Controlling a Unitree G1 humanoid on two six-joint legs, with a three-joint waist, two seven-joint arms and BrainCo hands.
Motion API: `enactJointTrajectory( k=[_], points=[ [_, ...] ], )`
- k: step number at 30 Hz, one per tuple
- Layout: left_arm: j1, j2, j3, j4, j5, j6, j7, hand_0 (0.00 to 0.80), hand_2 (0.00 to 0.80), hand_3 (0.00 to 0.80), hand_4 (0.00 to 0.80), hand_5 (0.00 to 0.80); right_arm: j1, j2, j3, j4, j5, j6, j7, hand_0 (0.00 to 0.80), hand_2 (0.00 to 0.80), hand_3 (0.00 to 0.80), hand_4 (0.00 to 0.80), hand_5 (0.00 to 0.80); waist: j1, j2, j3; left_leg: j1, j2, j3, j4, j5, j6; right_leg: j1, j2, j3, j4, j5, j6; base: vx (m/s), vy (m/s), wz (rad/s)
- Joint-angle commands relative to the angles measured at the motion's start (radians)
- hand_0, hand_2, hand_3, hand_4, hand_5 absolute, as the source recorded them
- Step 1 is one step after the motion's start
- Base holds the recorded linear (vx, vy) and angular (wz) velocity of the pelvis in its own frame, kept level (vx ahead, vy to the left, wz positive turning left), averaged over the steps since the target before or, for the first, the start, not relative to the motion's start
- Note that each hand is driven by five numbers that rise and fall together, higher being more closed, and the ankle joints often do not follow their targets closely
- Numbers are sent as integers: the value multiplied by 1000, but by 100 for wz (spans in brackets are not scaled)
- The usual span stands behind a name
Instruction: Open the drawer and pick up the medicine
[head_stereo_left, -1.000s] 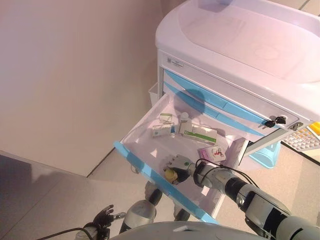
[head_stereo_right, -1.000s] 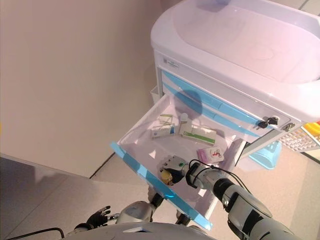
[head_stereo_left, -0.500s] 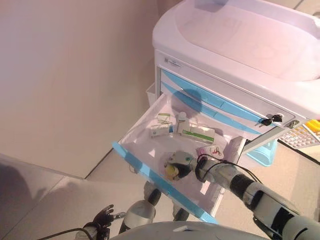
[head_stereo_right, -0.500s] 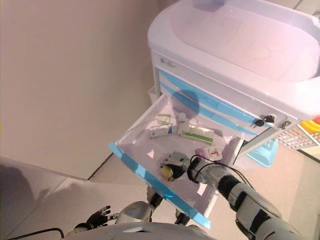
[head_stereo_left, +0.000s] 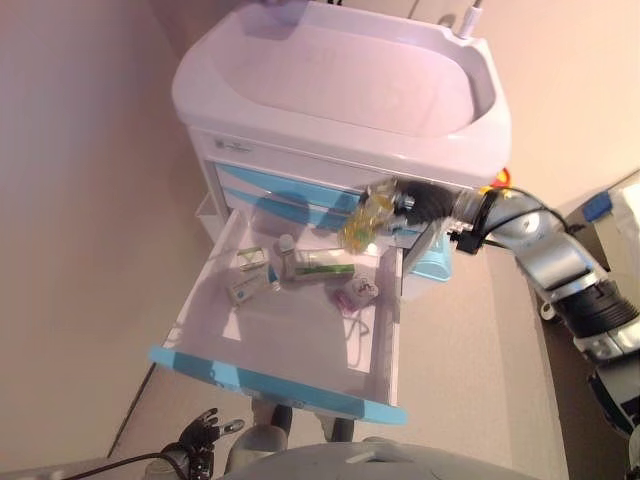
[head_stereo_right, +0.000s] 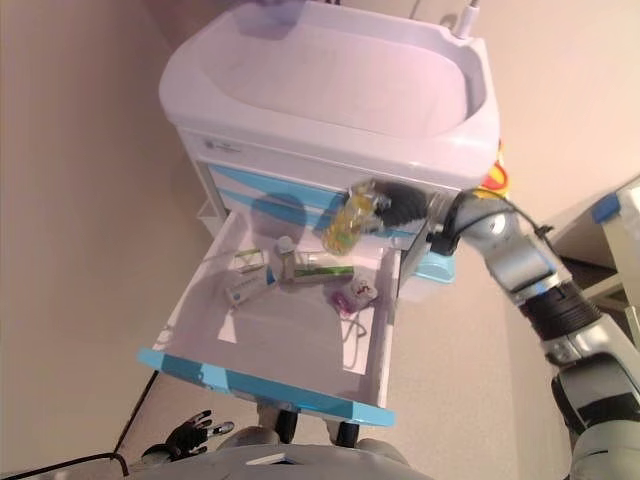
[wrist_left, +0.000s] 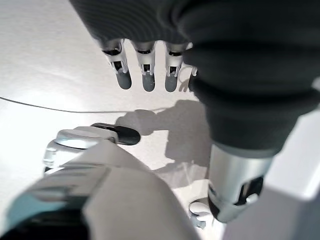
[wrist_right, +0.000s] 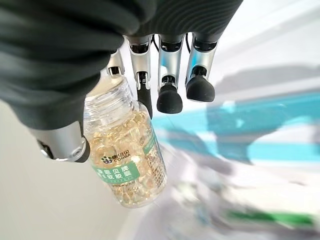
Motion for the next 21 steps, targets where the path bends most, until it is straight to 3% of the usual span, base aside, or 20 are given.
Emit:
enactJointTrajectory(
  k=[1,9,21],
  points=[
    [-28,14,-60,59,-26,2,-1,0,0,0,0,0,-193,14,-60,122,153,-58,-128,800,800,800,800,800,36,-25,-59,1,-8,1,1,-94,-21,50,-26,0,8,-29,77,69,24,-2],
    [-24,40,-118,65,-53,28,-3,0,0,0,0,0,-470,-55,-12,448,165,9,-336,800,800,800,800,800,76,-30,-58,21,-19,-21,1,-102,-17,72,-27,-12,8,-32,73,72,27,3],
    [11,69,-124,67,-52,27,9,0,0,0,0,0,-684,-118,191,810,-48,72,-396,800,800,800,800,800,149,-44,-20,4,-31,-85,1,-85,-21,78,-33,-66,8,-39,69,48,13,13]
  ],
)
